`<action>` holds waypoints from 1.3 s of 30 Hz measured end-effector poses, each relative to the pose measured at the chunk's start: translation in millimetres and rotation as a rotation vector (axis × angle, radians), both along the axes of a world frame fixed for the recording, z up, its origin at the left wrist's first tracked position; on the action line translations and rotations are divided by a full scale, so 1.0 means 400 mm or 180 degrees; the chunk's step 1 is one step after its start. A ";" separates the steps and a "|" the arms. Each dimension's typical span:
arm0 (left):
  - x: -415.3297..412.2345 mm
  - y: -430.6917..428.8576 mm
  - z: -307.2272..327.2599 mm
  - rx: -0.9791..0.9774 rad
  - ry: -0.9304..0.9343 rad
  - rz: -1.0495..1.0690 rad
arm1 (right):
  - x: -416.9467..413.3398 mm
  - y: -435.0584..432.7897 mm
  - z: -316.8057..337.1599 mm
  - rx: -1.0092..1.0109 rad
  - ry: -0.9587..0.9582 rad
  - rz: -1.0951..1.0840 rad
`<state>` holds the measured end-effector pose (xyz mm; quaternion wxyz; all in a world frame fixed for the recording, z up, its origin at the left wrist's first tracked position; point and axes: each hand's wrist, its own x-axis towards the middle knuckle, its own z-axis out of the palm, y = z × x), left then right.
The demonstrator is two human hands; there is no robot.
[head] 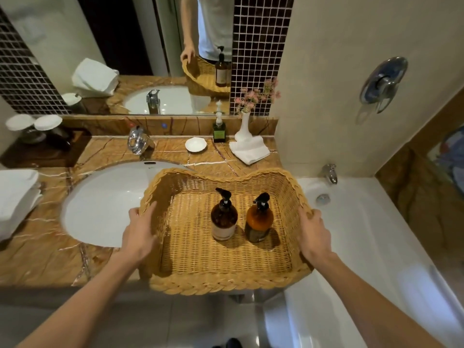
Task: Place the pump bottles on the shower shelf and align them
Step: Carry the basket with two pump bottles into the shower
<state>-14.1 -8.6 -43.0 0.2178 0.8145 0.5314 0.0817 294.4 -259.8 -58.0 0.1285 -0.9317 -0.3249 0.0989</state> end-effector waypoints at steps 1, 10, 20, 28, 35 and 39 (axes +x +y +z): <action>0.006 0.001 0.012 -0.0007 -0.0086 -0.0045 | -0.003 -0.005 0.002 0.0066 0.0016 -0.0107; 0.077 -0.003 0.038 0.0017 -0.0183 -0.0374 | -0.023 -0.118 0.073 0.0196 -0.0218 -0.0446; 0.296 -0.096 0.119 0.0085 -0.0277 -0.2071 | -0.242 -0.445 0.130 0.0167 -0.0552 -0.1952; 0.399 -0.457 0.188 -0.0027 -0.0569 -0.3749 | -0.676 -0.789 0.143 0.0046 -0.1109 -0.3333; 0.280 -0.898 0.180 -0.0241 -0.0554 -0.5270 | -1.166 -1.014 0.138 0.0348 -0.1134 -0.5030; 0.125 -1.131 0.172 -0.0233 -0.0511 -0.6069 | -1.466 -1.082 0.110 0.0071 -0.0899 -0.5865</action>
